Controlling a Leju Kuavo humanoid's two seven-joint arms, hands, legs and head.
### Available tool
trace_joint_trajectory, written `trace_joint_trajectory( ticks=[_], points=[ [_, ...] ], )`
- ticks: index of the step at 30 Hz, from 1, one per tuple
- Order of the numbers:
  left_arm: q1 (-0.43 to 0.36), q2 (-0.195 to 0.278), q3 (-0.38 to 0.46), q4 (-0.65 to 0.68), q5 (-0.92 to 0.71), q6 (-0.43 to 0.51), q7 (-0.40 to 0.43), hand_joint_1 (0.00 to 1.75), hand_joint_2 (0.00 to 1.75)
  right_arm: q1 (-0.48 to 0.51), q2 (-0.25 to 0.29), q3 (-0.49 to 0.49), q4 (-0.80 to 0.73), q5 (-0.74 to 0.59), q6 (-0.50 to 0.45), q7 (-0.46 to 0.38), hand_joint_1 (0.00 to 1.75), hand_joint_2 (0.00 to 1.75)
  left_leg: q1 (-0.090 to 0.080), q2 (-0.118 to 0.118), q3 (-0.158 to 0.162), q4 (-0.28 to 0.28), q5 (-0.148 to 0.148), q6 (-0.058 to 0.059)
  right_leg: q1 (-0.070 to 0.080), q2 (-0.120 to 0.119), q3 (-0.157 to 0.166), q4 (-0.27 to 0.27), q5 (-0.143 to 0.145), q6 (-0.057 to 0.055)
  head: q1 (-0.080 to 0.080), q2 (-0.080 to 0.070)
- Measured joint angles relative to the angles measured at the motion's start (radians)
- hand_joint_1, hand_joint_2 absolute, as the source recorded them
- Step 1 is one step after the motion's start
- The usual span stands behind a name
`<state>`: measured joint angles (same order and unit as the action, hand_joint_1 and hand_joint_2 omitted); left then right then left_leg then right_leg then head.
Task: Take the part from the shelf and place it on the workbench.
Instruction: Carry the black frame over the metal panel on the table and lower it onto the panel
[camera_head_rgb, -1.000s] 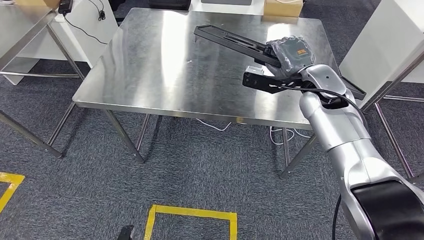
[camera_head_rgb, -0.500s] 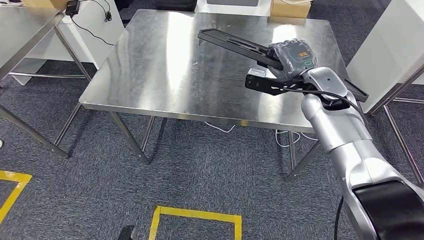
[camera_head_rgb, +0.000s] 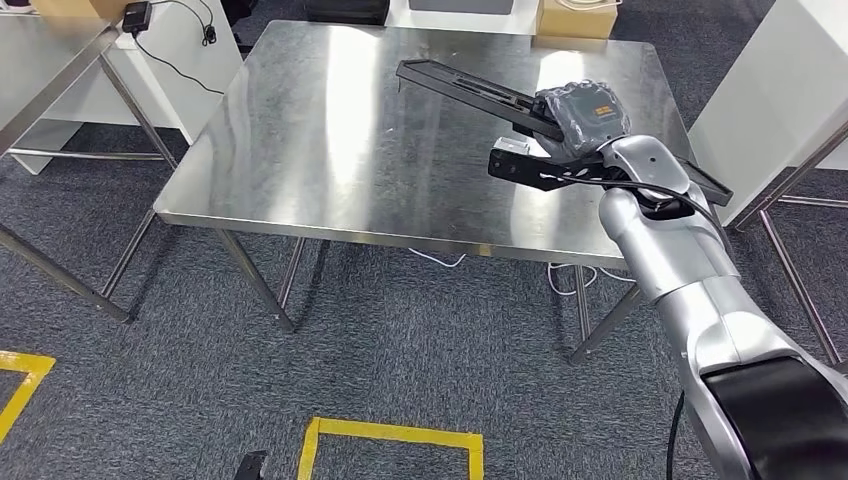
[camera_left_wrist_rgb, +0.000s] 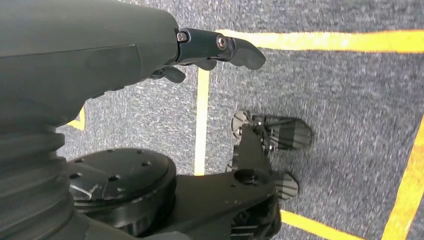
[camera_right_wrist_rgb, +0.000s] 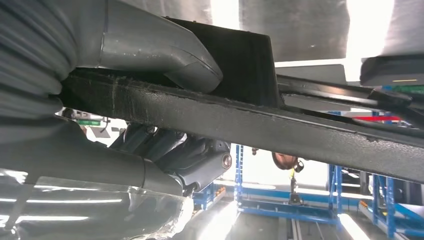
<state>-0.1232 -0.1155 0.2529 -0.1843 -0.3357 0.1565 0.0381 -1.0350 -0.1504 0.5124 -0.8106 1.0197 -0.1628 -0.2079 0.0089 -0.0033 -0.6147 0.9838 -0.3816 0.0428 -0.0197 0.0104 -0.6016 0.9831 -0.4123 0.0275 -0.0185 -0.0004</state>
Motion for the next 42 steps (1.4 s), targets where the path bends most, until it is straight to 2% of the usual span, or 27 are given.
trace_joint_trajectory(
  ticks=[2, 4, 5, 6, 7, 8, 10, 11, 12, 16, 18, 20, 21, 22, 23, 25, 26, 27, 29, 31, 33, 35, 36, 37, 38, 40, 42],
  points=[
    [-0.001, -0.001, 0.0, 0.0, 0.0, 0.001, 0.0, 0.0, 1.75, -0.004, -0.002, 0.0, 0.002, -0.001, -0.001, 0.0, 1.75, 1.75, 0.002, 0.001, 0.014, -0.019, 0.009, 0.013, 0.003, -0.003, -0.033, 0.067, -0.032, -0.007, 0.004, 0.0],
    [-0.002, -0.002, 0.0, 0.0, 0.0, 0.001, 0.0, 0.0, 1.75, -0.007, -0.003, 0.0, 0.005, -0.001, -0.002, 0.0, 1.75, 1.75, -0.002, 0.0, 0.015, -0.02, 0.009, 0.019, 0.002, -0.003, -0.095, 0.187, -0.076, -0.018, 0.006, 0.0],
    [-0.002, -0.002, 0.0, 0.0, 0.0, 0.001, 0.0, 0.0, 1.75, -0.006, -0.004, 0.0, 0.008, -0.001, -0.002, 0.0, 1.75, 1.75, -0.003, -0.001, 0.015, -0.019, 0.008, 0.02, 0.001, -0.003, -0.126, 0.243, -0.092, -0.018, 0.006, 0.0],
    [-0.002, -0.002, 0.0, 0.0, 0.0, 0.001, 0.0, 0.0, 1.75, -0.004, -0.006, 0.0, 0.011, -0.001, -0.002, 0.0, 1.75, 1.75, -0.005, -0.002, 0.015, -0.018, 0.007, 0.02, 0.0, -0.003, -0.145, 0.272, -0.096, -0.015, 0.006, 0.0],
    [-0.001, -0.003, 0.0, 0.0, 0.0, 0.001, 0.0, 0.0, 1.75, -0.002, -0.008, 0.001, 0.015, -0.001, -0.002, 0.0, 1.75, 1.75, -0.005, -0.004, 0.015, -0.016, 0.005, 0.019, 0.0, -0.003, -0.148, 0.267, -0.086, -0.008, 0.006, 0.0],
    [-0.001, -0.003, 0.0, 0.0, 0.0, 0.001, 0.0, 0.0, 1.75, -0.002, -0.008, 0.001, 0.018, -0.001, -0.002, 0.0, 1.75, 1.75, -0.006, -0.005, 0.015, -0.012, 0.002, 0.017, -0.001, -0.004, -0.128, 0.22, -0.062, 0.002, 0.006, 0.0],
    [-0.001, -0.003, 0.0, 0.0, 0.0, 0.001, 0.0, 0.0, 1.75, -0.004, -0.009, 0.0, 0.021, -0.001, -0.002, 0.0, 1.75, 1.75, -0.009, -0.007, 0.011, 0.002, -0.009, 0.007, -0.003, -0.009, -0.056, 0.077, -0.007, 0.014, 0.006, 0.0],
    [-0.001, -0.003, 0.0, 0.0, 0.0, 0.001, 0.0, 0.0, 1.75, -0.005, -0.009, 0.0, 0.021, -0.002, -0.003, 0.0, 1.75, 1.75, -0.012, -0.007, 0.009, 0.011, -0.015, 0.001, -0.003, -0.009, -0.031, 0.028, 0.01, 0.013, 0.006, 0.0],
    [-0.001, -0.003, 0.0, 0.0, 0.0, 0.001, 0.0, 0.0, 1.75, -0.005, -0.008, 0.001, 0.021, -0.002, -0.003, 0.0, 1.75, 1.75, -0.015, -0.007, 0.006, 0.018, -0.019, -0.004, -0.003, -0.009, -0.018, 0.005, 0.016, 0.008, 0.005, 0.0],
    [0.001, -0.002, 0.001, 0.0, 0.0, 0.002, 0.001, 0.0, 1.75, -0.005, -0.009, 0.001, 0.025, -0.001, -0.004, 0.0, 1.75, 1.75, -0.01, -0.005, -0.008, 0.043, -0.037, -0.016, -0.007, -0.005, -0.019, 0.008, 0.016, -0.012, 0.002, 0.0],
    [0.0, -0.001, 0.001, 0.0, 0.0, 0.002, 0.001, 0.0, 1.75, -0.006, -0.008, 0.001, 0.025, -0.001, -0.004, 0.0, 1.75, 1.75, -0.004, -0.002, -0.045, 0.127, -0.086, -0.029, -0.011, -0.002, -0.016, 0.007, 0.016, -0.021, 0.0, 0.0],
    [0.0, -0.001, 0.001, 0.0, 0.0, 0.002, 0.001, 0.0, 1.75, -0.006, -0.006, 0.001, 0.027, -0.001, -0.004, 0.0, 1.75, 1.75, 0.001, -0.001, -0.114, 0.262, -0.142, -0.039, -0.009, -0.001, -0.015, 0.007, 0.014, -0.026, -0.001, 0.0],
    [0.0, -0.002, 0.001, 0.0, 0.0, 0.002, 0.001, 0.0, 1.75, -0.005, -0.006, 0.001, 0.029, -0.001, -0.004, 0.0, 1.75, 1.75, 0.002, -0.001, -0.141, 0.307, -0.152, -0.04, -0.008, 0.0, -0.015, 0.007, 0.014, -0.027, -0.001, 0.0],
    [0.001, -0.002, 0.001, 0.0, -0.001, 0.002, 0.001, 0.0, 1.75, -0.005, -0.006, 0.001, 0.031, -0.001, -0.004, 0.0, 1.75, 1.75, 0.003, -0.001, -0.151, 0.315, -0.142, -0.039, -0.007, 0.0, -0.014, 0.007, 0.013, -0.028, -0.001, 0.0],
    [0.001, -0.002, 0.001, 0.0, -0.001, 0.003, 0.0, 0.0, 1.75, -0.004, -0.006, 0.001, 0.033, -0.001, -0.004, 0.0, 1.75, 1.75, 0.003, -0.001, -0.141, 0.283, -0.114, -0.035, -0.006, 0.001, -0.012, 0.007, 0.011, -0.028, -0.001, 0.0],
    [0.0, -0.001, 0.001, 0.0, -0.004, 0.005, -0.002, 0.0, 1.75, -0.006, -0.006, 0.001, 0.036, -0.001, -0.005, 0.001, 1.75, 1.75, 0.0, -0.001, -0.079, 0.146, -0.039, -0.018, -0.003, 0.003, -0.007, 0.006, 0.009, -0.028, -0.001, 0.0],
    [0.0, 0.0, 0.001, 0.0, -0.006, 0.006, -0.002, 0.0, 1.75, -0.008, -0.007, 0.001, 0.038, 0.0, -0.007, 0.002, 1.75, 1.75, -0.004, 0.0, -0.05, 0.086, -0.017, -0.009, 0.0, 0.003, -0.006, 0.006, 0.007, -0.026, 0.0, 0.0],
    [0.0, 0.001, 0.001, 0.0, -0.007, 0.007, -0.003, 0.0, 1.75, -0.01, -0.007, 0.001, 0.04, 0.0, -0.009, 0.003, 1.75, 1.75, -0.008, 0.001, -0.032, 0.049, -0.008, -0.002, 0.001, 0.003, -0.007, 0.005, 0.006, -0.024, 0.0, 0.0],
    [0.0, 0.002, 0.001, 0.0, -0.009, 0.007, -0.005, 0.0, 1.75, -0.011, -0.007, 0.001, 0.048, 0.0, -0.012, 0.006, 1.75, 1.75, -0.015, 0.003, -0.024, 0.03, -0.012, 0.007, 0.002, 0.003, -0.006, 0.001, 0.005, -0.014, -0.001, 0.0],
    [0.0, 0.002, 0.002, 0.0, -0.009, 0.008, -0.006, 0.0, 1.75, -0.009, -0.008, 0.001, 0.053, 0.001, -0.012, 0.008, 1.75, 1.75, -0.011, 0.003, -0.008, 0.009, -0.006, 0.018, 0.005, 0.001, -0.009, 0.006, -0.001, -0.004, 0.001, 0.0],
    [0.0, 0.0, 0.002, 0.0, -0.009, 0.008, -0.008, 0.0, 1.75, -0.013, -0.008, 0.001, 0.061, 0.002, -0.013, 0.008, 1.75, 1.75, -0.007, 0.004, 0.01, -0.012, 0.002, 0.027, 0.008, -0.002, -0.043, 0.077, -0.032, -0.007, 0.004, 0.0],
    [-0.001, -0.002, 0.003, 0.0, -0.009, 0.008, -0.008, 0.0, 1.75, -0.013, -0.007, 0.003, 0.075, 0.006, -0.013, 0.008, 1.75, 1.75, -0.01, 0.003, 0.015, -0.014, 0.001, 0.031, 0.007, -0.002, -0.115, 0.214, -0.079, -0.013, 0.006, 0.0],
    [0.0, -0.003, 0.003, 0.0, -0.01, 0.008, -0.008, 0.0, 1.75, -0.01, -0.007, 0.005, 0.082, 0.008, -0.013, 0.008, 1.75, 1.75, -0.011, 0.001, 0.016, -0.014, -0.001, 0.03, 0.007, -0.002, -0.148, 0.268, -0.093, -0.011, 0.006, 0.0],
    [0.001, -0.003, 0.004, 0.0, -0.01, 0.008, -0.008, 0.0, 1.75, -0.006, -0.007, 0.006, 0.088, 0.009, -0.013, 0.008, 1.75, 1.75, -0.011, -0.001, 0.017, -0.013, -0.003, 0.03, 0.007, -0.003, -0.165, 0.286, -0.091, -0.006, 0.007, 0.0],
    [0.001, -0.004, 0.004, 0.0, -0.01, 0.008, -0.008, 0.0, 1.75, -0.004, -0.007, 0.008, 0.093, 0.01, -0.013, 0.008, 1.75, 1.75, -0.011, -0.004, 0.019, -0.012, -0.006, 0.027, 0.006, -0.003, -0.16, 0.26, -0.071, 0.002, 0.007, 0.0],
    [0.002, -0.005, 0.005, 0.0, -0.01, 0.008, -0.009, 0.0, 1.75, -0.005, -0.005, 0.009, 0.099, 0.01, -0.012, 0.008, 1.75, 1.75, -0.012, -0.007, 0.024, -0.005, -0.016, 0.019, 0.003, -0.007, -0.099, 0.116, -0.007, 0.016, 0.007, 0.0],
    [0.002, -0.005, 0.006, 0.0, -0.01, 0.008, -0.009, 0.0, 1.75, -0.013, 0.002, 0.011, 0.107, 0.009, -0.011, 0.007, 1.75, 1.75, -0.017, -0.008, 0.022, 0.006, -0.03, 0.009, 0.003, -0.01, -0.044, 0.008, 0.034, 0.013, 0.006, 0.0]
  ],
)
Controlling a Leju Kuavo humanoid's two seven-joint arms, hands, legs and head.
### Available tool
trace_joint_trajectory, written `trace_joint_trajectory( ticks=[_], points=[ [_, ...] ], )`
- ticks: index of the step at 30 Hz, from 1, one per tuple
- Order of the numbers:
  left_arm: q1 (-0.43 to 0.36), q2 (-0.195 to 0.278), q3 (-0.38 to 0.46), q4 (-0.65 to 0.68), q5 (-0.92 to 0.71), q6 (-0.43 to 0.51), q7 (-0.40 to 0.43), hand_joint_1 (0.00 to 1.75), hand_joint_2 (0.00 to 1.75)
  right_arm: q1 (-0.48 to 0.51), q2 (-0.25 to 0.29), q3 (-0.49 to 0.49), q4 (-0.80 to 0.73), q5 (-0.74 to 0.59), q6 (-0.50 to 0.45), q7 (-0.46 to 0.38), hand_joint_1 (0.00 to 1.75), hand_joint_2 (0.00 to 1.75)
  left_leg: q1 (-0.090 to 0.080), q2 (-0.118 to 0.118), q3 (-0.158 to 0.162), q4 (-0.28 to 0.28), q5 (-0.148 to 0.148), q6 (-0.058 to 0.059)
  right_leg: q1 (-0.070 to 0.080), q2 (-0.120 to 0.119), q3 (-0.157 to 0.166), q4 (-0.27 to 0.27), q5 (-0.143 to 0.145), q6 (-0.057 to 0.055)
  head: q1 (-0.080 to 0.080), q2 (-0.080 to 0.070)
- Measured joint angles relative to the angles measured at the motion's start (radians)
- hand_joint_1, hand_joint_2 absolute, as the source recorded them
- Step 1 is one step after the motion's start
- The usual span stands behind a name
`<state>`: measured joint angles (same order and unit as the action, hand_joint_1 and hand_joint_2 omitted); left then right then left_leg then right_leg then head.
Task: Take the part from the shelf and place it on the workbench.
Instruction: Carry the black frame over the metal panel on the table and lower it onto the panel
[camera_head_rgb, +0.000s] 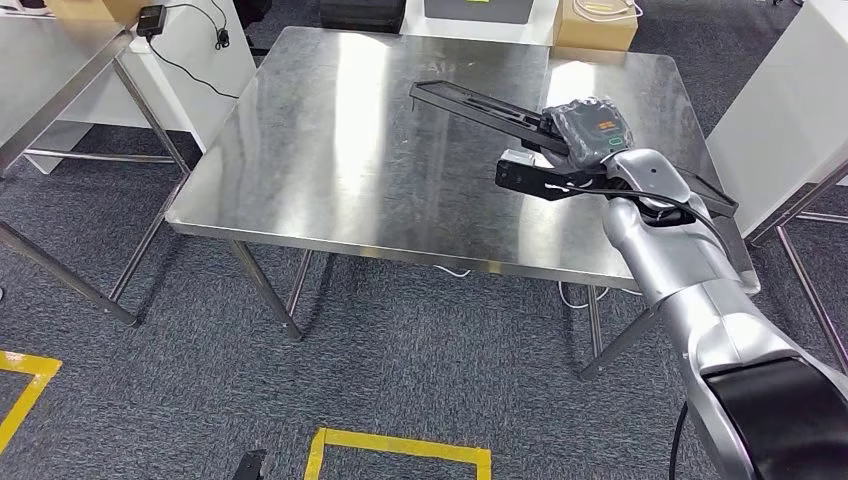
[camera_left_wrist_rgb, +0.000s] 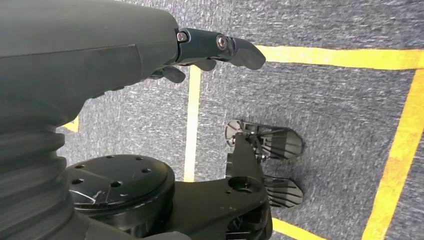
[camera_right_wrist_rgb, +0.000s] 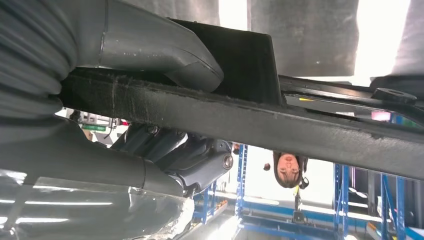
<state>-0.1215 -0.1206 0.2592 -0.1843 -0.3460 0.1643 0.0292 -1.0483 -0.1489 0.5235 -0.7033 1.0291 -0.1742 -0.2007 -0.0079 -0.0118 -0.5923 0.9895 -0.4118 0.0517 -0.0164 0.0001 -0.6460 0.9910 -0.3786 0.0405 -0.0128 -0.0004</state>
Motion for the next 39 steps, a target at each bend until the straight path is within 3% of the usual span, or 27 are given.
trace_joint_trajectory(
  ticks=[2, 5, 6, 8, 9, 10, 11, 12, 14, 15, 17, 20, 22, 24, 25, 26, 28, 29, 30, 31, 35, 37, 39],
  points=[
    [0.0, 0.0, 0.002, 0.0, -0.001, 0.0, 0.0, 0.0, 1.75, -0.008, 0.011, 0.003, 0.017, 0.0, 0.0, -0.005, 1.75, 1.75, -0.002, 0.001, -0.001, 0.005, -0.01, -0.009, 0.003, 0.002, 0.013, -0.016, 0.002, -0.016, -0.002, 0.0],
    [-0.001, 0.002, 0.003, 0.0, -0.003, 0.003, -0.003, 0.0, 1.75, -0.019, 0.036, 0.006, 0.055, 0.001, -0.006, -0.017, 1.75, 1.75, 0.004, 0.005, -0.008, 0.037, -0.033, -0.028, -0.005, 0.006, 0.025, -0.02, -0.004, -0.039, -0.004, 0.0],
    [-0.001, 0.002, 0.004, 0.0, -0.003, 0.004, -0.006, 0.0, 1.75, -0.023, 0.048, 0.008, 0.07, 0.001, -0.01, -0.021, 1.75, 1.75, 0.008, 0.006, -0.028, 0.081, -0.054, -0.036, -0.009, 0.008, 0.031, -0.021, -0.006, -0.046, -0.005, 0.0],
    [-0.001, 0.002, 0.005, 0.0, -0.004, 0.007, -0.009, 0.0, 1.75, -0.027, 0.073, 0.012, 0.101, 0.003, -0.019, -0.025, 1.75, 1.75, 0.015, 0.007, -0.1, 0.216, -0.109, -0.051, -0.007, 0.011, 0.04, -0.021, -0.014, -0.056, -0.008, 0.0],
    [0.0, 0.002, 0.005, 0.0, -0.003, 0.009, -0.01, 0.0, 1.75, -0.028, 0.085, 0.014, 0.116, 0.003, -0.021, -0.027, 1.75, 1.75, 0.019, 0.007, -0.141, 0.278, -0.127, -0.055, -0.006, 0.012, 0.044, -0.02, -0.017, -0.058, -0.008, 0.0],
    [0.0, 0.002, 0.006, 0.0, -0.003, 0.011, -0.011, 0.0, 1.75, -0.027, 0.094, 0.016, 0.13, 0.004, -0.022, -0.027, 1.75, 1.75, 0.02, 0.007, -0.168, 0.309, -0.124, -0.057, -0.005, 0.014, 0.049, -0.02, -0.022, -0.058, -0.008, 0.0],
    [0.001, 0.002, 0.007, 0.0, -0.003, 0.013, -0.012, 0.0, 1.75, -0.026, 0.103, 0.018, 0.141, 0.004, -0.022, -0.027, 1.75, 1.75, 0.021, 0.008, -0.176, 0.3, -0.1, -0.056, -0.004, 0.015, 0.056, -0.02, -0.027, -0.057, -0.008, 0.0],
    [0.001, 0.003, 0.008, 0.0, -0.003, 0.014, -0.012, 0.0, 1.75, -0.026, 0.111, 0.02, 0.152, 0.005, -0.023, -0.027, 1.75, 1.75, 0.02, 0.008, -0.162, 0.249, -0.057, -0.051, -0.002, 0.016, 0.064, -0.02, -0.032, -0.056, -0.008, 0.0],
    [0.002, 0.006, 0.011, 0.0, -0.004, 0.015, -0.013, 0.0, 1.75, -0.029, 0.124, 0.023, 0.169, 0.007, -0.024, -0.027, 1.75, 1.75, 0.014, 0.008, -0.101, 0.1, 0.032, -0.03, 0.003, 0.016, 0.08, -0.021, -0.044, -0.052, -0.007, 0.0],
    [0.002, 0.008, 0.012, 0.0, -0.004, 0.016, -0.013, 0.0, 1.75, -0.032, 0.13, 0.024, 0.177, 0.008, -0.024, -0.027, 1.75, 1.75, 0.01, 0.009, -0.076, 0.044, 0.055, -0.019, 0.005, 0.017, 0.084, -0.022, -0.049, -0.049, -0.007, 0.0],
    [0.002, 0.011, 0.016, 0.0, -0.004, 0.017, -0.014, 0.0, 1.75, -0.034, 0.138, 0.027, 0.192, 0.009, -0.026, -0.027, 1.75, 1.75, 0.002, 0.011, -0.058, 0.006, 0.056, -0.002, 0.007, 0.017, 0.086, -0.023, -0.057, -0.041, -0.007, 0.0],
    [0.004, 0.01, 0.018, 0.0, -0.005, 0.018, -0.015, 0.0, 1.75, -0.034, 0.145, 0.032, 0.202, 0.011, -0.027, -0.027, 1.75, 1.75, 0.006, 0.013, -0.036, -0.02, 0.056, 0.009, 0.011, 0.012, 0.082, -0.013, -0.07, -0.033, -0.005, 0.0],
    [0.004, 0.009, 0.019, 0.0, -0.005, 0.018, -0.015, 0.0, 1.75, -0.038, 0.147, 0.034, 0.209, 0.011, -0.028, -0.027, 1.75, 1.75, 0.01, 0.014, -0.016, -0.04, 0.057, 0.015, 0.01, 0.008, 0.031, 0.08, -0.103, -0.036, -0.002, 0.0],
    [0.003, 0.008, 0.019, 0.0, -0.005, 0.018, -0.015, 0.0, 1.75, -0.038, 0.147, 0.037, 0.219, 0.011, -0.028, -0.026, 1.75, 1.75, 0.009, 0.011, -0.008, -0.041, 0.05, 0.019, 0.006, 0.007, -0.056, 0.222, -0.141, -0.036, 0.0, 0.0],
    [0.004, 0.007, 0.02, 0.0, -0.005, 0.018, -0.015, 0.0, 1.75, -0.034, 0.147, 0.038, 0.225, 0.011, -0.028, -0.025, 1.75, 1.75, 0.009, 0.009, -0.003, -0.041, 0.045, 0.018, 0.003, 0.007, -0.09, 0.265, -0.144, -0.03, 0.0, 0.0],
    [0.006, 0.007, 0.02, 0.0, -0.005, 0.018, -0.016, 0.0, 1.75, -0.031, 0.146, 0.039, 0.231, 0.011, -0.029, -0.023, 1.75, 1.75, 0.01, 0.006, 0.002, -0.039, 0.039, 0.016, 0.0, 0.007, -0.104, 0.266, -0.129, -0.02, 0.0, 0.0],
    [0.01, 0.005, 0.02, 0.0, -0.005, 0.018, -0.017, 0.0, 1.75, -0.029, 0.145, 0.04, 0.239, 0.01, -0.033, -0.019, 1.75, 1.75, 0.012, 0.002, 0.012, -0.029, 0.021, 0.005, -0.01, 0.002, -0.07, 0.149, -0.056, 0.007, 0.001, 0.0],
    [0.011, 0.004, 0.021, 0.0, -0.005, 0.019, -0.017, 0.0, 1.75, -0.03, 0.145, 0.04, 0.242, 0.01, -0.036, -0.019, 1.75, 1.75, 0.011, 0.001, 0.014, -0.017, 0.008, -0.002, -0.014, -0.002, -0.039, 0.076, -0.02, 0.014, 0.002, 0.0],
    [0.012, 0.004, 0.021, 0.0, -0.005, 0.021, -0.018, 0.0, 1.75, -0.032, 0.145, 0.04, 0.245, 0.009, -0.039, -0.019, 1.75, 1.75, 0.01, 0.001, 0.014, -0.006, -0.004, -0.01, -0.015, -0.005, -0.016, 0.022, 0.002, 0.015, 0.002, 0.0],
    [0.012, 0.004, 0.021, 0.0, -0.005, 0.022, -0.018, 0.0, 1.75, -0.032, 0.146, 0.041, 0.248, 0.01, -0.041, -0.02, 1.75, 1.75, 0.008, 0.001, 0.013, 0.002, -0.014, -0.016, -0.015, -0.006, -0.002, -0.006, 0.011, 0.009, 0.001, 0.0],
    [0.014, 0.004, 0.022, 0.0, -0.007, 0.025, -0.018, 0.0, 1.75, -0.032, 0.146, 0.041, 0.255, 0.011, -0.044, -0.021, 1.75, 1.75, 0.018, 0.006, 0.01, 0.022, -0.038, -0.039, -0.012, 0.001, 0.012, -0.013, 0.001, -0.027, -0.002, 0.0],
    [0.014, 0.005, 0.022, 0.0, -0.007, 0.025, -0.018, 0.0, 1.75, -0.033, 0.147, 0.041, 0.256, 0.011, -0.044, -0.021, 1.75, 1.75, 0.023, 0.008, -0.03, 0.108, -0.079, -0.052, -0.016, 0.004, 0.024, -0.015, -0.006, -0.04, -0.004, 0.0],
    [0.014, 0.004, 0.022, 0.0, -0.008, 0.026, -0.019, 0.0, 1.75, -0.031, 0.149, 0.041, 0.259, 0.011, -0.045, -0.021, 1.75, 1.75, 0.026, 0.008, -0.109, 0.249, -0.132, -0.061, -0.013, 0.007, 0.033, -0.015, -0.014, -0.049, -0.004, 0.0]
  ],
)
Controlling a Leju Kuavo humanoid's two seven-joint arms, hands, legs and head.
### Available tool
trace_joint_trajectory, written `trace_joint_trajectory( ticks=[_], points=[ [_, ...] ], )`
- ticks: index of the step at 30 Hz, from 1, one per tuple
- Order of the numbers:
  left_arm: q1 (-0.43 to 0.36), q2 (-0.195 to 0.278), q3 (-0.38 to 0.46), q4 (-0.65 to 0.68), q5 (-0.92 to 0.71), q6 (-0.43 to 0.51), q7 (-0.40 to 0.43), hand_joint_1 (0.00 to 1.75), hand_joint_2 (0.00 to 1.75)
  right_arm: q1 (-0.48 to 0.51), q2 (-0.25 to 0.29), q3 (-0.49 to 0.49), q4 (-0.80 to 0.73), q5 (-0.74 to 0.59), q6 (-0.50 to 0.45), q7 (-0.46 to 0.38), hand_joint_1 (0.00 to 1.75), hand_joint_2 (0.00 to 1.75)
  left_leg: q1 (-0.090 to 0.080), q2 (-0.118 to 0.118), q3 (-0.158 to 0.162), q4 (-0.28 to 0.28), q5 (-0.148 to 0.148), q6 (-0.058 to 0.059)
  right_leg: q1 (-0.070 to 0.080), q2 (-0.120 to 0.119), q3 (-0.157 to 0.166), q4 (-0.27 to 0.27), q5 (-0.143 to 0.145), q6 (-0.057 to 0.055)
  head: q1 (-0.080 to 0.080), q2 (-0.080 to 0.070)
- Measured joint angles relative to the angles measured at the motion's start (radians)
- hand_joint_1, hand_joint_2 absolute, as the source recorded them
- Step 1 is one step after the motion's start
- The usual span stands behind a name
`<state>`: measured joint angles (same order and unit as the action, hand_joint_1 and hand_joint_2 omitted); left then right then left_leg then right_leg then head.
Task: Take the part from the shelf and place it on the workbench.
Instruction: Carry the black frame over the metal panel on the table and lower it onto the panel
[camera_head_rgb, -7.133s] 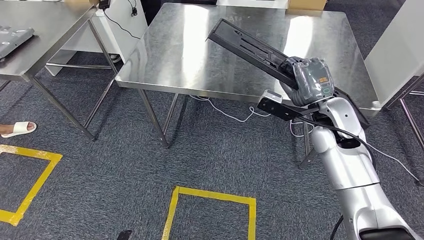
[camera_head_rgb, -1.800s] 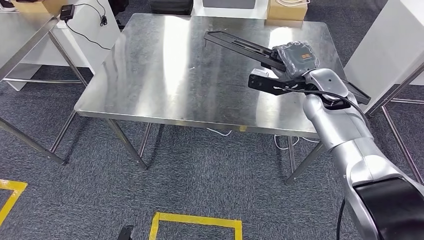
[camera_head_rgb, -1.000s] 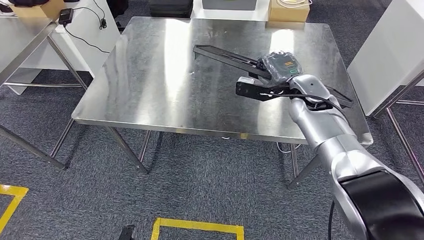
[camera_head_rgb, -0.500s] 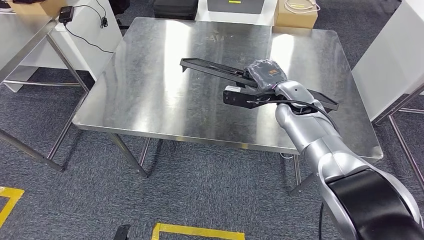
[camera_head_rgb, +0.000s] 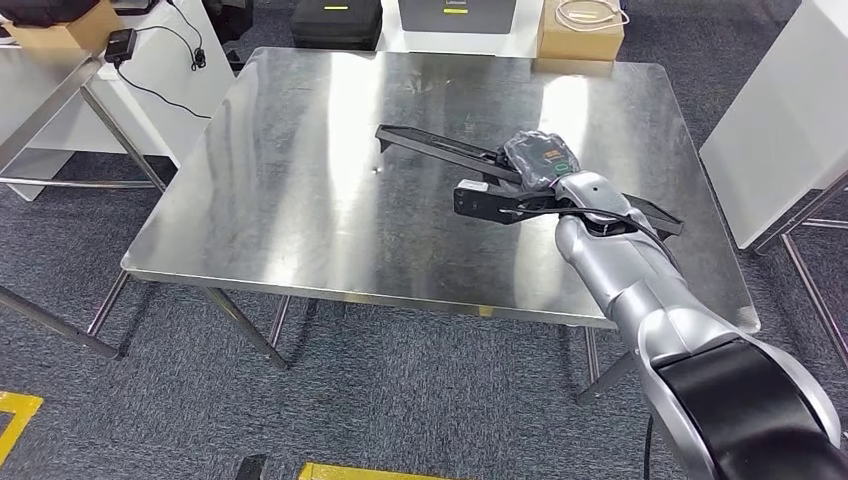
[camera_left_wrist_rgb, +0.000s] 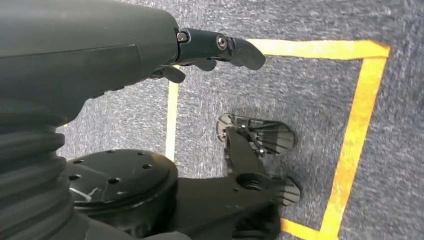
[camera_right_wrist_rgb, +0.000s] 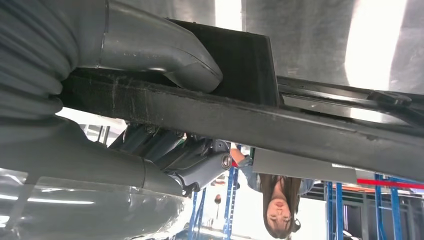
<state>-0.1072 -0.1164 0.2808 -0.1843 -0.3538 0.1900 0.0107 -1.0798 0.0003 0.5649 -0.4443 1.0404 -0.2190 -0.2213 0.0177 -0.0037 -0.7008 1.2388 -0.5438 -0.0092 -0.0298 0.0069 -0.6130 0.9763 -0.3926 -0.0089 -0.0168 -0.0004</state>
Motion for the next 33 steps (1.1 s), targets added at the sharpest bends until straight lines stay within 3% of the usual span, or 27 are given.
trace_joint_trajectory(
  ticks=[1, 2, 3, 5, 6, 7, 9, 12, 13, 16, 17, 18, 20, 21, 23, 24, 27, 29, 31, 33],
  points=[
    [0.0, 0.0, 0.0, 0.0, 0.0, 0.0, 0.0, 0.0, 1.75, 0.002, 0.0, 0.0, 0.002, 0.0, 0.0, 0.0, 1.75, 1.75, 0.001, 0.0, -0.035, 0.048, -0.008, -0.001, 0.002, 0.002, 0.004, 0.0, -0.004, -0.002, 0.0, 0.0],
    [0.001, 0.0, 0.0, 0.0, -0.001, 0.001, 0.0, 0.0, 1.75, 0.004, 0.0, 0.0, 0.004, 0.0, -0.001, 0.0, 1.75, 1.75, 0.002, 0.0, -0.054, 0.062, 0.005, -0.001, 0.003, 0.003, 0.009, 0.0, -0.008, -0.002, 0.0, 0.0],
    [0.001, 0.0, 0.0, 0.0, -0.001, 0.002, 0.0, 0.0, 1.75, 0.005, -0.001, 0.0, 0.006, 0.0, -0.001, 0.0, 1.75, 1.75, 0.003, 0.0, -0.052, 0.032, 0.04, 0.003, 0.005, 0.005, 0.016, 0.0, -0.013, -0.001, 0.0, 0.0],
    [0.001, 0.0, 0.0, 0.0, -0.001, 0.006, -0.002, 0.0, 1.75, 0.006, -0.002, 0.0, 0.009, 0.0, -0.004, 0.0, 1.75, 1.75, 0.0, 0.0, -0.001, -0.109, 0.133, 0.018, 0.006, 0.007, 0.032, -0.001, -0.024, 0.003, 0.0, 0.0],
    [0.001, 0.001, 0.002, 0.0, 0.0, 0.009, -0.006, 0.0, 1.75, 0.004, -0.003, 0.0, 0.01, 0.0, -0.006, 0.001, 1.75, 1.75, -0.003, 0.0, 0.027, -0.172, 0.163, 0.028, 0.009, 0.008, 0.038, -0.002, -0.028, 0.006, 0.002, 0.0],
    [0.0, 0.002, 0.004, 0.0, 0.001, 0.012, -0.011, 0.0, 1.75, 0.003, -0.004, -0.001, 0.011, 0.001, -0.008, 0.001, 1.75, 1.75, -0.008, 0.001, 0.046, -0.213, 0.175, 0.038, 0.01, 0.008, 0.04, -0.003, -0.032, 0.009, 0.001, 0.0],
    [0.0, 0.003, 0.011, 0.0, 0.011, 0.021, -0.029, 0.0, 1.75, 0.004, -0.008, -0.001, 0.012, 0.003, -0.011, 0.002, 1.75, 1.75, -0.015, 0.002, 0.057, -0.235, 0.164, 0.052, 0.012, 0.009, 0.041, -0.007, -0.037, 0.019, -0.001, 0.0],
    [0.0, 0.0, 0.027, 0.0, 0.03, 0.032, -0.056, 0.0, 1.75, 0.005, -0.019, -0.003, 0.012, 0.006, -0.012, 0.003, 1.75, 1.75, -0.011, 0.002, 0.089, -0.265, 0.165, 0.066, 0.017, 0.005, 0.03, 0.015, -0.051, 0.029, -0.001, 0.0],
    [-0.001, -0.001, 0.032, 0.0, 0.034, 0.035, -0.061, 0.0, 1.75, 0.004, -0.023, -0.004, 0.013, 0.007, -0.012, 0.003, 1.75, 1.75, -0.009, 0.002, 0.101, -0.275, 0.165, 0.07, 0.019, 0.003, 0.009, 0.057, -0.067, 0.027, 0.001, 0.0],
    [-0.003, -0.002, 0.044, 0.0, 0.04, 0.041, -0.067, 0.0, 1.75, 0.009, -0.033, -0.004, 0.017, 0.009, -0.011, 0.004, 1.75, 1.75, -0.013, -0.001, 0.115, -0.278, 0.151, 0.077, 0.017, 0.002, -0.107, 0.256, -0.13, 0.023, 0.003, 0.0],
    [-0.002, -0.002, 0.047, 0.0, 0.04, 0.043, -0.068, 0.0, 1.75, 0.014, -0.035, -0.004, 0.019, 0.01, -0.011, 0.005, 1.75, 1.75, -0.014, -0.003, 0.121, -0.277, 0.146, 0.077, 0.017, 0.002, -0.132, 0.286, -0.131, 0.028, 0.003, 0.0],
    [-0.002, -0.002, 0.05, 0.0, 0.041, 0.045, -0.07, 0.0, 1.75, 0.017, -0.037, -0.004, 0.021, 0.011, -0.011, 0.006, 1.75, 1.75, -0.014, -0.005, 0.126, -0.275, 0.14, 0.075, 0.017, 0.001, -0.134, 0.27, -0.112, 0.037, 0.003, 0.0],
    [-0.001, -0.004, 0.055, 0.0, 0.041, 0.049, -0.075, 0.0, 1.75, 0.018, -0.039, -0.004, 0.022, 0.013, -0.011, 0.007, 1.75, 1.75, -0.015, -0.007, 0.138, -0.266, 0.122, 0.068, 0.014, -0.003, -0.081, 0.129, -0.037, 0.054, 0.004, 0.0],
    [-0.001, -0.004, 0.058, 0.0, 0.042, 0.053, -0.079, 0.0, 1.75, 0.016, -0.04, -0.004, 0.022, 0.014, -0.011, 0.008, 1.75, 1.75, -0.018, -0.008, 0.141, -0.26, 0.112, 0.062, 0.015, -0.005, -0.047, 0.06, -0.007, 0.056, 0.004, 0.0],
    [-0.003, -0.005, 0.064, 0.0, 0.044, 0.06, -0.094, 0.0, 1.75, 0.013, -0.041, -0.005, 0.022, 0.015, -0.011, 0.008, 1.75, 1.75, -0.022, -0.007, 0.144, -0.25, 0.097, 0.052, 0.016, -0.006, -0.012, -0.006, 0.014, 0.045, 0.002, 0.0],
    [-0.003, -0.005, 0.067, 0.0, 0.047, 0.063, -0.108, 0.0, 1.75, 0.013, -0.042, -0.005, 0.023, 0.016, -0.011, 0.008, 1.75, 1.75, -0.024, -0.007, 0.144, -0.248, 0.093, 0.048, 0.019, -0.004, -0.008, -0.004, 0.01, 0.036, 0.001, 0.0],
    [-0.004, -0.006, 0.077, -0.002, 0.054, 0.066, -0.158, 0.0, 1.75, 0.014, -0.049, -0.008, 0.022, 0.019, -0.012, 0.008, 1.75, 1.75, -0.018, -0.005, 0.138, -0.225, 0.071, 0.034, 0.008, -0.001, 0.002, -0.006, 0.0, 0.017, -0.002, 0.0],
    [-0.005, -0.005, 0.082, -0.003, 0.057, 0.068, -0.178, 0.0, 1.75, 0.015, -0.051, -0.01, 0.022, 0.019, -0.013, 0.008, 1.75, 1.75, -0.012, -0.002, 0.086, -0.122, 0.027, 0.018, 0.003, 0.001, 0.014, -0.007, -0.008, 0.006, -0.005, 0.0],
    [-0.005, -0.006, 0.086, -0.003, 0.059, 0.084, -0.218, 0.0, 1.75, 0.02, -0.052, -0.011, 0.023, 0.021, -0.013, 0.008, 1.75, 1.75, -0.006, 0.0, -0.001, 0.022, -0.016, 0.006, 0.004, 0.004, 0.024, -0.006, -0.016, 0.0, -0.006, 0.0],
    [-0.005, -0.008, 0.092, -0.004, 0.058, 0.134, -0.3, 0.0, 1.75, 0.028, -0.054, -0.012, 0.023, 0.024, -0.013, 0.006, 1.75, 1.75, -0.003, 0.0, -0.048, 0.056, 0.012, 0.006, 0.006, 0.008, 0.037, -0.006, -0.027, 0.0, -0.006, 0.0]
  ],
)
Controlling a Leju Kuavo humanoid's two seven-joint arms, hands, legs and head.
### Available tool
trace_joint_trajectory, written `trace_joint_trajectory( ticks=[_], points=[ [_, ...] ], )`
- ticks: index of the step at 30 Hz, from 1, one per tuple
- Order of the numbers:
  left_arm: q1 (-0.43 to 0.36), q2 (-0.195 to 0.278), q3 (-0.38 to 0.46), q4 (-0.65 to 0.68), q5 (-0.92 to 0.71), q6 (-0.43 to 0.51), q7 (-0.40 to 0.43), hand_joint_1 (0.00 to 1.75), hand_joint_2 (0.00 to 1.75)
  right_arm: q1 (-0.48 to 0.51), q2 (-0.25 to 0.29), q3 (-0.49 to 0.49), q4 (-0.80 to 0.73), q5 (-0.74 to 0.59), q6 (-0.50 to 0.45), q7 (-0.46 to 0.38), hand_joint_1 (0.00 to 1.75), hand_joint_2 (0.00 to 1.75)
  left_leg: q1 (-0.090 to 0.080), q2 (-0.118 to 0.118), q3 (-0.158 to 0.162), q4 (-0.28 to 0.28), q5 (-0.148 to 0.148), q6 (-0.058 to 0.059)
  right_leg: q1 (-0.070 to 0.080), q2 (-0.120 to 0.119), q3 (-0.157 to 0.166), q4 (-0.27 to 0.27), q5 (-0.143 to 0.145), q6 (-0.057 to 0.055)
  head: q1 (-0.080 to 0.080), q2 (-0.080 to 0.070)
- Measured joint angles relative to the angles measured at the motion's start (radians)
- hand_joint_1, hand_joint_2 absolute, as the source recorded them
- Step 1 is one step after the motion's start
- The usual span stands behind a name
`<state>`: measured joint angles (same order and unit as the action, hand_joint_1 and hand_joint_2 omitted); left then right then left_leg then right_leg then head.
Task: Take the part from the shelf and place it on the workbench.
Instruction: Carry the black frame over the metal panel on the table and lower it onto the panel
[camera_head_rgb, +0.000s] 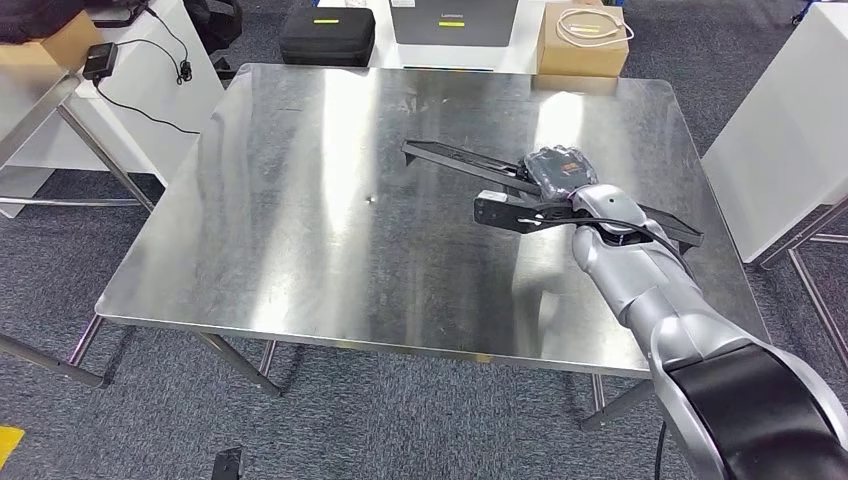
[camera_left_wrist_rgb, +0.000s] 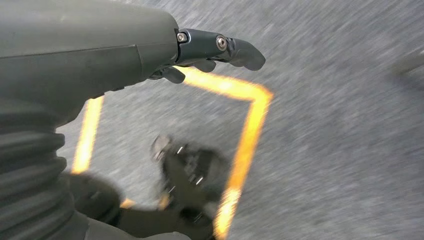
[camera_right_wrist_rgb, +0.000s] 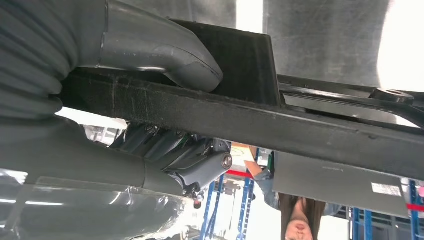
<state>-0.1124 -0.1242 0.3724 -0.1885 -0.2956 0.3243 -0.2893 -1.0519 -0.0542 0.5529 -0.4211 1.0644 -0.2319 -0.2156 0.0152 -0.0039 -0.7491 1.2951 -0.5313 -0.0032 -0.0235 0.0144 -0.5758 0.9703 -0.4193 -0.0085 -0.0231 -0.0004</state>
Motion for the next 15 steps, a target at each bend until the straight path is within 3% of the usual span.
trace_joint_trajectory(
  ticks=[1, 2, 4, 5, 8, 10, 13, 14, 15],
  points=[
    [0.0, -0.001, 0.003, -0.001, -0.002, 0.037, -0.044, 0.0, 1.75, 0.003, -0.001, -0.001, 0.0, 0.001, 0.0, -0.002, 1.75, 1.75, 0.0, 0.0, 0.005, -0.039, 0.041, 0.004, 0.001, 0.002, 0.008, 0.0, -0.005, 0.001, 0.0, 0.0],
    [-0.001, -0.002, 0.007, -0.003, -0.002, 0.085, -0.09, 0.0, 1.75, 0.004, -0.003, -0.001, 0.0, 0.002, 0.0, -0.006, 1.75, 1.75, -0.001, 0.0, 0.03, -0.119, 0.095, 0.013, 0.002, 0.003, 0.016, -0.001, -0.011, 0.003, 0.0, 0.0],
    [-0.002, -0.004, 0.014, -0.004, -0.001, 0.153, -0.148, 0.0, 1.75, 0.0, -0.004, -0.001, 0.001, 0.003, -0.001, -0.013, 1.75, 1.75, -0.007, 0.0, 0.081, -0.243, 0.159, 0.031, 0.005, 0.005, 0.027, -0.004, -0.019, 0.007, 0.002, 0.0],
    [-0.004, -0.005, 0.019, -0.005, 0.002, 0.172, -0.168, 0.0, 1.75, -0.001, -0.005, -0.002, 0.002, 0.004, -0.001, -0.016, 1.75, 1.75, -0.012, 0.0, 0.097, -0.28, 0.17, 0.041, 0.007, 0.006, 0.028, -0.005, -0.021, 0.01, 0.001, 0.0],
    [-0.006, -0.008, 0.031, -0.005, 0.012, 0.191, -0.198, 0.0, 1.75, -0.001, -0.008, -0.002, 0.004, 0.008, -0.003, -0.022, 1.75, 1.75, -0.014, 0.0, 0.111, -0.3, 0.158, 0.057, 0.011, 0.005, 0.023, -0.008, -0.026, 0.023, -0.003, 0.0],
    [-0.006, -0.012, 0.038, -0.006, 0.016, 0.204, -0.203, 0.0, 1.75, -0.004, -0.011, -0.005, 0.004, 0.009, -0.005, -0.025, 1.75, 1.75, -0.01, 0.0, 0.125, -0.318, 0.162, 0.066, 0.014, 0.0, 0.003, 0.028, -0.046, 0.027, 0.0, 0.0],
    [-0.008, -0.018, 0.046, -0.006, 0.018, 0.206, -0.205, 0.0, 1.75, -0.004, -0.015, -0.007, 0.007, 0.009, -0.007, -0.027, 1.75, 1.75, -0.012, -0.002, 0.131, -0.326, 0.163, 0.074, 0.013, -0.003, -0.105, 0.225, -0.117, 0.02, 0.002, 0.0],
    [-0.007, -0.019, 0.049, -0.006, 0.02, 0.202, -0.206, 0.0, 1.75, 0.0, -0.016, -0.008, 0.01, 0.01, -0.008, -0.027, 1.75, 1.75, -0.013, -0.003, 0.131, -0.326, 0.162, 0.075, 0.013, -0.003, -0.141, 0.282, -0.131, 0.022, 0.002, 0.0],
    [-0.007, -0.02, 0.052, -0.006, 0.021, 0.199, -0.206, 0.0, 1.75, 0.003, -0.018, -0.008, 0.012, 0.01, -0.008, -0.028, 1.75, 1.75, -0.013, -0.005, 0.132, -0.325, 0.161, 0.075, 0.013, -0.004, -0.161, 0.305, -0.129, 0.028, 0.002, 0.0]
  ],
)
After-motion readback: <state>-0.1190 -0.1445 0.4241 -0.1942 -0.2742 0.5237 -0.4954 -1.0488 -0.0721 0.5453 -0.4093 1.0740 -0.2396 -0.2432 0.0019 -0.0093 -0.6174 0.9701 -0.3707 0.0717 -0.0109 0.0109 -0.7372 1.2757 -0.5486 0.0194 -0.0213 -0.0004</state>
